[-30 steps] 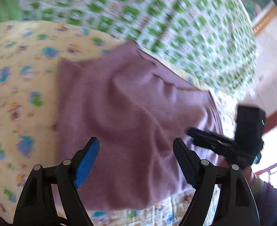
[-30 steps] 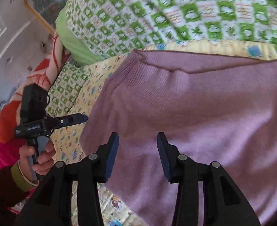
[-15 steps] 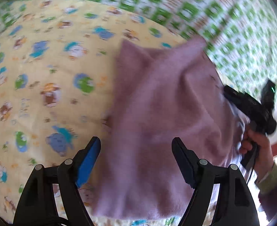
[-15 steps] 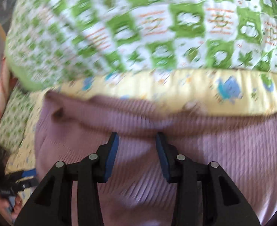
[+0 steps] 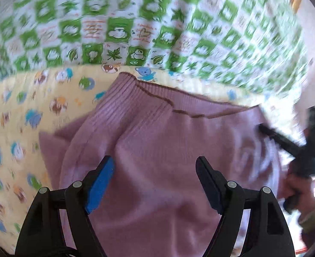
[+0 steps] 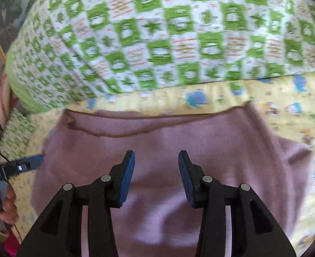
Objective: Fold small clothes
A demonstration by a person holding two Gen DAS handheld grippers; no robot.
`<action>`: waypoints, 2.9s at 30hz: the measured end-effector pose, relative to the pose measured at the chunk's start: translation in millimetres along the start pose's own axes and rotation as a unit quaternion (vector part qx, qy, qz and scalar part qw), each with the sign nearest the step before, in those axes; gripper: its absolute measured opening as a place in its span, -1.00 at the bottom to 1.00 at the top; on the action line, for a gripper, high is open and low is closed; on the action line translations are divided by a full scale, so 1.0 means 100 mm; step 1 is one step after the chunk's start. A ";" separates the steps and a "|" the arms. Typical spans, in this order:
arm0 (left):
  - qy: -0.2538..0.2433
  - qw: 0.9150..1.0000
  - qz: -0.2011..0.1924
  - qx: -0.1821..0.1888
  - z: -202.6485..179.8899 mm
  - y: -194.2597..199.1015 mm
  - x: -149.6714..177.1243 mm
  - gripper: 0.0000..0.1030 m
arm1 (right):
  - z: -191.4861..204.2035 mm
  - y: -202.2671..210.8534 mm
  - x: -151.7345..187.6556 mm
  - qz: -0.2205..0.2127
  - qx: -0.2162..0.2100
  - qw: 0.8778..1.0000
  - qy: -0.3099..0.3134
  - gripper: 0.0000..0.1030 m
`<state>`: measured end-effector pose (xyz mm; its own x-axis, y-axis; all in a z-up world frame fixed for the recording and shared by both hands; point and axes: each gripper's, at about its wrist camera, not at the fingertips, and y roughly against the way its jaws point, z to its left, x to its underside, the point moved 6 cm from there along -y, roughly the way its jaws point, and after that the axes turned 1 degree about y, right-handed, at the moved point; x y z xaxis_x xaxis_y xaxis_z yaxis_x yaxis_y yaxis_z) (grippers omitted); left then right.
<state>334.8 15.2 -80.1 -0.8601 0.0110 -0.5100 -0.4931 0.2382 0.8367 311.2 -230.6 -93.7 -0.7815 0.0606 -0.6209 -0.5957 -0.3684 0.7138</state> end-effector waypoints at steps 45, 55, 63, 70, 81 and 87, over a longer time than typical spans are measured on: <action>0.268 0.960 0.057 -0.050 0.93 0.44 1.34 0.61 | -0.12 0.93 0.86 0.021 -0.006 0.999 -0.045 -0.12; 0.375 0.926 0.041 0.033 0.95 0.30 1.74 0.63 | 0.13 1.01 1.36 0.059 -0.031 0.996 -0.066 -0.11; 0.374 0.926 0.004 0.051 0.95 0.22 1.36 -0.40 | 0.19 1.06 1.40 0.063 -0.036 0.995 -0.066 -0.11; 0.241 0.967 -0.048 0.071 0.33 0.57 0.99 -0.54 | 0.06 1.07 1.36 0.060 -0.034 0.994 -0.084 -0.10; 0.043 0.990 0.010 0.130 -1.10 0.26 1.10 -0.57 | -0.11 0.95 1.04 0.044 -0.053 0.991 -0.119 -0.10; 0.055 0.989 0.027 0.135 -1.11 0.13 1.20 -0.58 | -0.08 0.73 0.77 0.051 -0.078 0.988 -0.126 -0.10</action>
<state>210.4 -88.5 -108.2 -0.9003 -0.0715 -0.4294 -0.4064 0.4916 0.7701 208.7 -260.1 -92.3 -0.8688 0.2379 -0.4343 -0.4915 -0.5214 0.6976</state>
